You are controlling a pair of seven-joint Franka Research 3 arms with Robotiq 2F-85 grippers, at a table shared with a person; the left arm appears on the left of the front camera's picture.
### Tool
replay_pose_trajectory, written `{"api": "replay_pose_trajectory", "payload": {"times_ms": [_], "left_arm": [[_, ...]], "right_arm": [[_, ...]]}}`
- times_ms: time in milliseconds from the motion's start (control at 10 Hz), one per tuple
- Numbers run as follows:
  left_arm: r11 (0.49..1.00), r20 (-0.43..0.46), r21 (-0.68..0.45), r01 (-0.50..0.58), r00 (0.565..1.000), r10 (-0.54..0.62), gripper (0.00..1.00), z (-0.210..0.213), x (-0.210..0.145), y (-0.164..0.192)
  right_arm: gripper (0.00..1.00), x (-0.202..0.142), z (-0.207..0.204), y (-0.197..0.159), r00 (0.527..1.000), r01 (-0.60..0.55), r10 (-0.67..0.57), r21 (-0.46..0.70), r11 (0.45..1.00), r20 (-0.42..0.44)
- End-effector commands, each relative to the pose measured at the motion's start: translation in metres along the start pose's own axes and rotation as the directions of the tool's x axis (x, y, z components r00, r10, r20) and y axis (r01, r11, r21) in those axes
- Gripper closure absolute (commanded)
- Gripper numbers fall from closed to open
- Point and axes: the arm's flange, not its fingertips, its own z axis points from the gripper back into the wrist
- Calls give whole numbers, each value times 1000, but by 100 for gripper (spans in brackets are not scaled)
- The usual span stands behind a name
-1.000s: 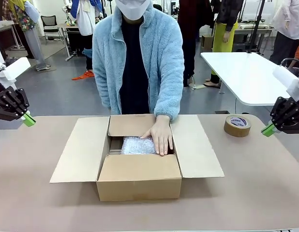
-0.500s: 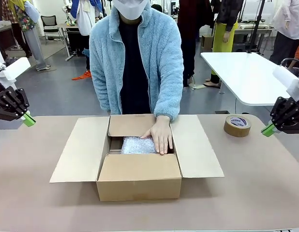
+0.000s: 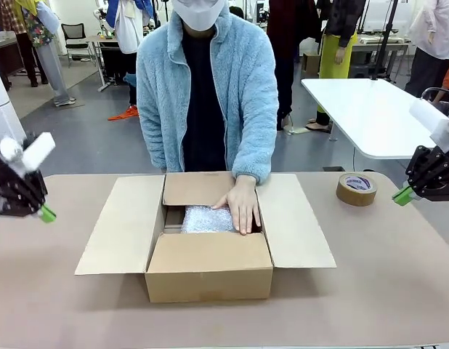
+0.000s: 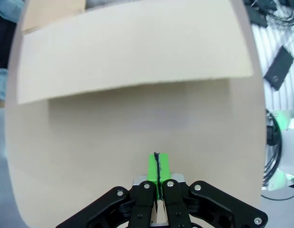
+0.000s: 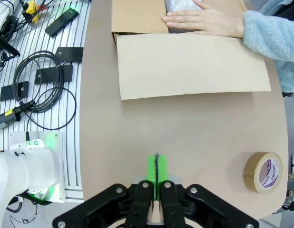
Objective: Wrap the clocks to prevent damage.
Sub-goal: Once the human has placed the objects inside and stepped back, release both hands from the side flaps of the Package Box.
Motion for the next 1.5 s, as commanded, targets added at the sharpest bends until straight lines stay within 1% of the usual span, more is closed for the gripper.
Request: {"api": "replay_pose_trajectory", "payload": {"times_ms": [0, 100, 200, 300, 400, 800, 900, 1000, 1100, 1200, 1400], "left_arm": [[999, 31, -2, -54, 998, 54, 100, -44, -23, -6], [996, 50, -15, -85, 995, 86, 100, -56, -31, -11], [995, 75, -29, -94, 993, 96, 100, -62, -35, -12], [993, 68, -27, -114, 991, 116, 100, -57, -33, -9], [994, 10, -32, -102, 995, 102, 100, -49, -34, 10], [993, 19, -40, -115, 993, 116, 100, -53, -33, 11], [989, 117, -67, -128, 984, 135, 100, -70, -38, 16], [988, 192, -86, -125, 971, 140, 100, -85, -45, 20], [985, 275, -103, -135, 948, 159, 100, -95, -53, 26], [986, 332, -82, -148, 928, 167, 100, -103, -62, 29], [987, 489, -57, -152, 857, 160, 100, -116, -82, 26]], "right_arm": [[99, -1, -1, -1, 999, -12, 12, 7, 1000, 32], [99, -1, -1, -1, 999, -12, 12, 7, 1000, 32], [99, -1, -1, -1, 999, -12, 12, 7, 1000, 32], [99, -1, -1, -1, 999, -12, 12, 7, 1000, 32], [99, -1, -1, -1, 999, -12, 12, 7, 1000, 32], [99, -1, -1, -1, 999, -12, 12, 7, 1000, 32], [99, -1, -1, -1, 999, -12, 12, 7, 1000, 32], [99, -1, -1, -1, 999, -12, 12, 7, 1000, 32], [99, -1, -1, -1, 999, -12, 12, 7, 1000, 32], [99, -1, -1, -1, 999, -12, 12, 7, 1000, 32], [99, -1, -1, -1, 999, -12, 12, 7, 1000, 32]]}}
